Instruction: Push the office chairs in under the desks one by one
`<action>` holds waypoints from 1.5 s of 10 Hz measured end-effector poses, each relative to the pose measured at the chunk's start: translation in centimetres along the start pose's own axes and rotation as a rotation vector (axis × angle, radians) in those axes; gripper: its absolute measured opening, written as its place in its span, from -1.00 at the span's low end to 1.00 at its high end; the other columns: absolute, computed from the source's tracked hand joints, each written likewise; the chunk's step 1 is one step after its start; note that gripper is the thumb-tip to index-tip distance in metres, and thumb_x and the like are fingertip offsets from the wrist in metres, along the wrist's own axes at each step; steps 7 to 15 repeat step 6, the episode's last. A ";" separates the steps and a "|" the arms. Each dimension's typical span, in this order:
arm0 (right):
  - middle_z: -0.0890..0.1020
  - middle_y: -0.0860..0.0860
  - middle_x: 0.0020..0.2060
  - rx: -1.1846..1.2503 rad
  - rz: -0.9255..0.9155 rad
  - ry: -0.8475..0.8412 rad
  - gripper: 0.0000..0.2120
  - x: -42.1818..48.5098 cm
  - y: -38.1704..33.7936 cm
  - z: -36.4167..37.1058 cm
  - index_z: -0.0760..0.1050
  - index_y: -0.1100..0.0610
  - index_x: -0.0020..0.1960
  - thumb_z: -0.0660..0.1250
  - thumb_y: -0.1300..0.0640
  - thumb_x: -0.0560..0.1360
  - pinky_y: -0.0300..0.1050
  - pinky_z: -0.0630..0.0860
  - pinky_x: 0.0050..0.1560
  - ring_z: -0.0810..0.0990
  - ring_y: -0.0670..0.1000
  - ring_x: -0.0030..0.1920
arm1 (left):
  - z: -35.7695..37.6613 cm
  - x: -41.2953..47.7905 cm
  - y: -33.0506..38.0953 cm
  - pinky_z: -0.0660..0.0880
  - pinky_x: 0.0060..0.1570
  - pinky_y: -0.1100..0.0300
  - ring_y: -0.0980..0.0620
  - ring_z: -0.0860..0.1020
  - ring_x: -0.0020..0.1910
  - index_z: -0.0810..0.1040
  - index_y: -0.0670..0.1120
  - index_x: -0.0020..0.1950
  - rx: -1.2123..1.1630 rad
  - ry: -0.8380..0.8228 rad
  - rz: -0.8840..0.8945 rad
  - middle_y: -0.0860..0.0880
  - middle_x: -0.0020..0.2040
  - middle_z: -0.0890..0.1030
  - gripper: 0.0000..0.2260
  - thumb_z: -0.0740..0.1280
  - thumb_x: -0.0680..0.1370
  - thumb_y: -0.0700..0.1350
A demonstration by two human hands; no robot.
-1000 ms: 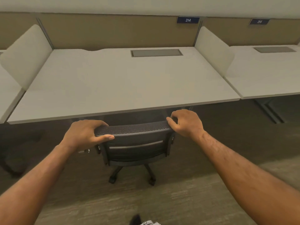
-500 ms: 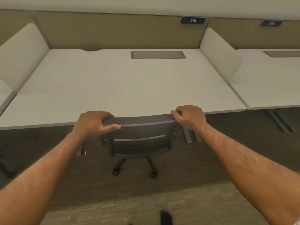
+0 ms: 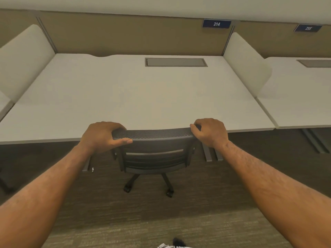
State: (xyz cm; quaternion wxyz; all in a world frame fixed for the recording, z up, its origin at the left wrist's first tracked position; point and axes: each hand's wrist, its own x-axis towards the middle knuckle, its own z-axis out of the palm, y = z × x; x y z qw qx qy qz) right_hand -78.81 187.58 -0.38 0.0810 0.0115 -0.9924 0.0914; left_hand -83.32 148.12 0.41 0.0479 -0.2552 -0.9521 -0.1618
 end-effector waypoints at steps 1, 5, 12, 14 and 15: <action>0.66 -0.06 -0.26 -0.001 0.022 -0.042 -0.39 -0.3 -0.1 -0.2 0.62 0.02 -0.17 -0.07 -0.34 0.47 -0.05 0.57 -0.16 0.59 -0.01 -0.24 | 0.2 0.0 0.4 0.42 -0.13 0.12 0.07 0.60 0.02 0.63 0.16 0.11 0.053 -0.035 -0.012 0.20 0.02 0.67 -0.25 0.02 0.31 0.65; 0.35 0.11 0.54 0.031 0.080 0.079 -0.39 -4.5 -4.3 -1.9 0.32 0.08 0.54 0.20 -0.25 0.62 0.13 0.21 0.51 0.31 0.15 0.52 | -0.3 -4.9 1.7 0.33 0.42 -0.19 -0.16 0.36 0.48 0.32 -0.03 0.53 0.181 0.099 -0.047 -0.12 0.53 0.37 -0.18 -0.05 0.50 0.51; 0.20 0.11 0.61 0.047 0.075 0.148 -0.34 -6.6 -5.6 -1.2 0.22 0.03 0.59 0.23 -0.26 0.60 0.17 0.15 0.54 0.19 0.15 0.58 | 0.5 -7.5 0.5 0.23 0.49 -0.25 -0.18 0.21 0.57 0.21 -0.04 0.58 0.241 0.149 -0.038 -0.15 0.61 0.21 -0.22 0.01 0.54 0.46; 0.20 0.11 0.61 0.047 0.075 0.148 -0.34 -6.6 -5.6 -1.2 0.22 0.03 0.59 0.23 -0.26 0.60 0.17 0.15 0.54 0.19 0.15 0.58 | 0.5 -7.5 0.5 0.23 0.49 -0.25 -0.18 0.21 0.57 0.21 -0.04 0.58 0.241 0.149 -0.038 -0.15 0.61 0.21 -0.22 0.01 0.54 0.46; 0.20 0.11 0.61 0.047 0.075 0.148 -0.34 -6.6 -5.6 -1.2 0.22 0.03 0.59 0.23 -0.26 0.60 0.17 0.15 0.54 0.19 0.15 0.58 | 0.5 -7.5 0.5 0.23 0.49 -0.25 -0.18 0.21 0.57 0.21 -0.04 0.58 0.241 0.149 -0.038 -0.15 0.61 0.21 -0.22 0.01 0.54 0.46</action>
